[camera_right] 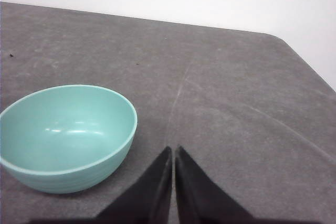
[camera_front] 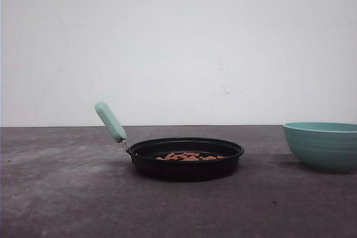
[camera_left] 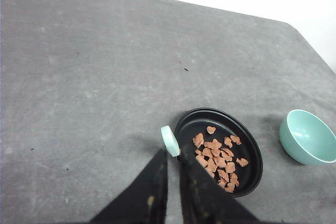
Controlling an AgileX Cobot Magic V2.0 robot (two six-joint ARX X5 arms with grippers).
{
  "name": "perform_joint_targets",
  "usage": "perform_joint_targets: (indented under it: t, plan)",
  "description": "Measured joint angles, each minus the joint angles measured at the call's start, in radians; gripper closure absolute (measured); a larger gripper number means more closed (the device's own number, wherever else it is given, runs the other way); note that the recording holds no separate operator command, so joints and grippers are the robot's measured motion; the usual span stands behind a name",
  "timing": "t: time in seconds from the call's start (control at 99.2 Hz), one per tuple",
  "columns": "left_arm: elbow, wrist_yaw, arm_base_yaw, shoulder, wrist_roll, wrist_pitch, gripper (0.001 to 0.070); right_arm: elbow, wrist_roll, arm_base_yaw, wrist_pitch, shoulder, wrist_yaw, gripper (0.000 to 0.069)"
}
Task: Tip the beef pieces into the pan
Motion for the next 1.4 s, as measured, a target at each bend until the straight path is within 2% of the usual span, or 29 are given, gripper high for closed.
perform_joint_targets:
  t: [0.192,0.373,0.484,0.555,0.615,0.686,0.827,1.039,1.27,1.402]
  plan:
    - [0.0,-0.015,0.023,-0.051,0.152,-0.001,0.0694,0.0,0.0,0.0,0.0,0.0,0.0,0.0684]
    - [-0.006,-0.017,0.101,-0.109,0.188,0.021,0.0694,0.0,0.0,0.0,0.0,0.0,0.001,0.0684]
    - [-0.113,-0.013,0.172,-0.135,0.238,0.193,0.0694,0.0,0.0,0.0,0.0,0.0,0.001,0.0684]
    - [-0.243,0.026,0.231,-0.177,0.264,0.36,0.0694,0.0,0.0,0.0,0.0,0.0,0.001,0.0684]
    - [-0.369,0.066,0.28,-0.221,0.262,0.51,0.0694,0.0,0.0,0.0,0.0,0.0,0.001,0.0684]
    - [-0.506,0.075,0.33,-0.274,0.241,0.626,0.0694,0.0,0.0,0.0,0.0,0.0,0.001,0.0684]
    - [-0.639,0.075,0.392,-0.365,0.227,0.575,0.0694,0.0,0.0,0.0,0.0,0.0,0.001,0.0684]
    - [-0.712,0.076,0.409,-0.583,0.292,0.446,0.0694,0.0,0.0,0.0,0.0,0.0,0.001,0.0684]
    - [-0.76,0.072,0.423,-0.579,0.293,0.412,0.0694,0.0,0.0,0.0,0.0,0.0,0.001,0.0684]
    - [-0.76,0.029,0.423,-0.582,0.294,0.411,0.0695,0.0,0.0,0.0,0.002,0.0,0.001,0.0684]
